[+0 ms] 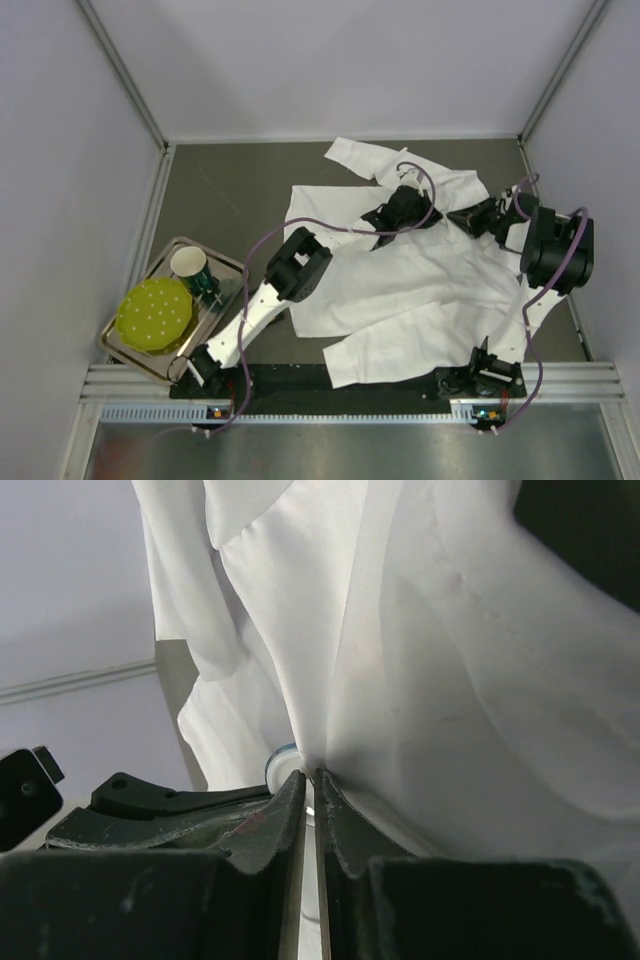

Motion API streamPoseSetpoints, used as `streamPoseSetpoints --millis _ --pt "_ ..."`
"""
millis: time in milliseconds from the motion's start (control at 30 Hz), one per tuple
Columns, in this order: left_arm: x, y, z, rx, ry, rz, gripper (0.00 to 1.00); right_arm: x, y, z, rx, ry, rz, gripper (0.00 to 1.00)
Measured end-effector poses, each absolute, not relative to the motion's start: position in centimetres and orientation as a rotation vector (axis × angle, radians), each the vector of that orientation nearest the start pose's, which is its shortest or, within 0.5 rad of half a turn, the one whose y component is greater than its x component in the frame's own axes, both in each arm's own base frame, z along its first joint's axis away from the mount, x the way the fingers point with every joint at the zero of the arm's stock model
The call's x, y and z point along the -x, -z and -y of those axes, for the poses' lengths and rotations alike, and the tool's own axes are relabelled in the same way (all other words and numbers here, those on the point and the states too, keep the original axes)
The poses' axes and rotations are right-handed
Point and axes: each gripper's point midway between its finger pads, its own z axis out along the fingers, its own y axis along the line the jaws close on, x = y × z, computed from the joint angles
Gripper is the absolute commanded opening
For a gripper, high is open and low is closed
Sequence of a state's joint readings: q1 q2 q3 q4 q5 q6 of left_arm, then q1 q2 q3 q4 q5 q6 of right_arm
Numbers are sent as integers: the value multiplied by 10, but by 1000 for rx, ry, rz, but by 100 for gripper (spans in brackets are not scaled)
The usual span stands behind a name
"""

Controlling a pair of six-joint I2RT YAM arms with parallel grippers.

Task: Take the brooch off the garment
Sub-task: Remove the brooch from the clothes.

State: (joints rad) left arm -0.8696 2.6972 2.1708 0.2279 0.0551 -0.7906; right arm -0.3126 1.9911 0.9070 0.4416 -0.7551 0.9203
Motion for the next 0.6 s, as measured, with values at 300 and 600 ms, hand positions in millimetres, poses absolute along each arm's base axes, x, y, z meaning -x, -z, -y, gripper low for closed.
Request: streamPoseSetpoints --millis 300,600 --pt "-440 -55 582 -122 1155 -2046 0 -446 -37 -8 -924 -1166 -2061 12" --pt "-439 -56 582 -104 1174 -2054 0 -444 -34 -8 -925 -1159 -2074 5"
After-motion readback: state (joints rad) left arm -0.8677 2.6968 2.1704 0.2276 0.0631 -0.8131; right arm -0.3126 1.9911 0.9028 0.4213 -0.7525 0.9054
